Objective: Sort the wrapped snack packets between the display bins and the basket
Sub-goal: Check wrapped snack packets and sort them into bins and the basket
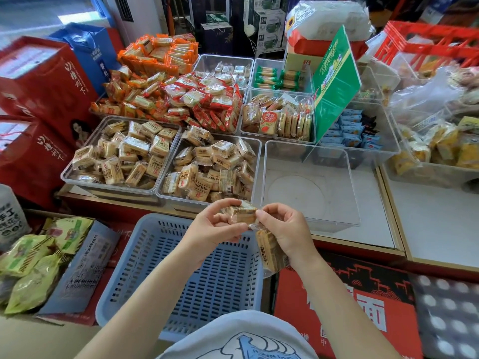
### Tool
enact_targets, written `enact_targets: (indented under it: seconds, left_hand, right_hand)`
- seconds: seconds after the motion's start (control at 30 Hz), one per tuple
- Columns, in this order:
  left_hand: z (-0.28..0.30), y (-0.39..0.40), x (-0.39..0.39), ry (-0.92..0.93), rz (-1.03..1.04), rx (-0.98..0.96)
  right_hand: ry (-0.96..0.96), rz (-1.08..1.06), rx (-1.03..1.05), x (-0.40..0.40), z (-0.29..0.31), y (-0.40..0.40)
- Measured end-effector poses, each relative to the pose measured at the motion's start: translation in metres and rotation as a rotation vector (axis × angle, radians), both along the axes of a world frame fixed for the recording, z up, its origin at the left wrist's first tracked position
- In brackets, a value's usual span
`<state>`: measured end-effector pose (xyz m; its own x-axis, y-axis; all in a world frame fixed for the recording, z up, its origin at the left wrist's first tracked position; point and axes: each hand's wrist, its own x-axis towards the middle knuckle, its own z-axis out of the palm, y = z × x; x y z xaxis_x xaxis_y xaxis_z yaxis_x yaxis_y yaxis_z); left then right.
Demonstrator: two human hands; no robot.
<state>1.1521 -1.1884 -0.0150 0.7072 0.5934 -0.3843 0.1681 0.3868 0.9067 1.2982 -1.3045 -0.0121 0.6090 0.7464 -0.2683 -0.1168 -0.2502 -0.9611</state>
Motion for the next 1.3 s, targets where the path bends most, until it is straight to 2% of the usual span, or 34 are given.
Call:
enact_targets:
  seconds: [0.17,0.43,0.6,0.77,0.87,1.0,1.07,1.3]
  left_hand:
    - [0.001,-0.001,0.002,0.011,0.079,0.014]
    - [0.004,0.000,0.005,0.040,0.051,-0.074]
    - [0.002,0.002,0.006,0.031,0.026,-0.136]
    - [0.000,0.002,0.008,0.063,0.010,-0.162]
    - [0.000,0.000,0.007,0.134,-0.016,-0.094]
    - [-0.002,-0.003,0.006,0.240,-0.003,0.169]
    - [-0.004,-0.002,0.006,0.187,0.052,0.222]
    - [0.002,-0.003,0.005,-0.044,0.190,0.144]
  right_hand:
    - [-0.073,0.041,0.039,-0.003,0.000,0.002]
    - [-0.294,0.004,0.064,-0.005,0.001,-0.001]
    - [-0.310,-0.030,0.088,-0.004,0.005,-0.002]
    - [-0.241,-0.064,0.099,-0.004,0.001,0.000]
    - [-0.206,-0.053,0.115,-0.004,0.003,0.002]
    - [-0.256,-0.061,0.067,-0.003,0.004,0.005]
    - [-0.237,-0.077,0.063,-0.004,0.004,0.005]
    - [-0.142,-0.101,0.062,-0.008,0.009,0.008]
